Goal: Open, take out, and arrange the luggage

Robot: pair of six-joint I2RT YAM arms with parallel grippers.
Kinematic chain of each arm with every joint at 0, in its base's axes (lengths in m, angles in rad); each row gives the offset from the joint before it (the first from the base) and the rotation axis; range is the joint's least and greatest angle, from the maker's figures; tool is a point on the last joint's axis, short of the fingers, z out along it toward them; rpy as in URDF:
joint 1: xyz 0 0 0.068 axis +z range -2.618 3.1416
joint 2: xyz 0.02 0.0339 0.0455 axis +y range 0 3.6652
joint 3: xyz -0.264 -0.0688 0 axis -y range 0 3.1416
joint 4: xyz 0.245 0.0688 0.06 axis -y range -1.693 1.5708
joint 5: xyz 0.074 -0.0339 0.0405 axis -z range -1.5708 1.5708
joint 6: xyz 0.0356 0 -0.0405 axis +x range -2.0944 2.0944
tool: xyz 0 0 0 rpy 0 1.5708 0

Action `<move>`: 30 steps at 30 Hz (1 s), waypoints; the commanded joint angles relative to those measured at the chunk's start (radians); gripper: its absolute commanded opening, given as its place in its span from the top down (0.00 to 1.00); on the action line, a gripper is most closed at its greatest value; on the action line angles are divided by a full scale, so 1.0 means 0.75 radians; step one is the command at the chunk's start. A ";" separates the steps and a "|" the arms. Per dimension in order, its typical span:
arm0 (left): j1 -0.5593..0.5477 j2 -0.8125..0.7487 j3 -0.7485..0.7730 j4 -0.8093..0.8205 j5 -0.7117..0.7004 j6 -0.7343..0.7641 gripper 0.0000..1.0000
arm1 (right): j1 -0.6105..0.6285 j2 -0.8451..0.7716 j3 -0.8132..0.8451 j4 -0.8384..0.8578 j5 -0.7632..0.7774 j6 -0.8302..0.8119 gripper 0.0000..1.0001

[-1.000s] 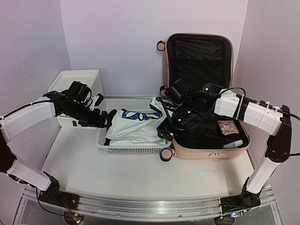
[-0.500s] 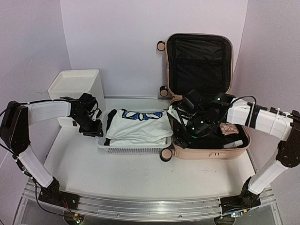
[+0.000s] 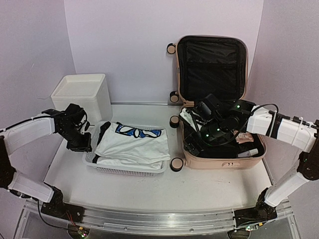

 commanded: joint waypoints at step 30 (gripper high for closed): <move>-0.513 0.089 0.638 -0.341 -0.184 -0.409 0.24 | -0.023 -0.097 -0.094 0.142 -0.082 0.020 0.02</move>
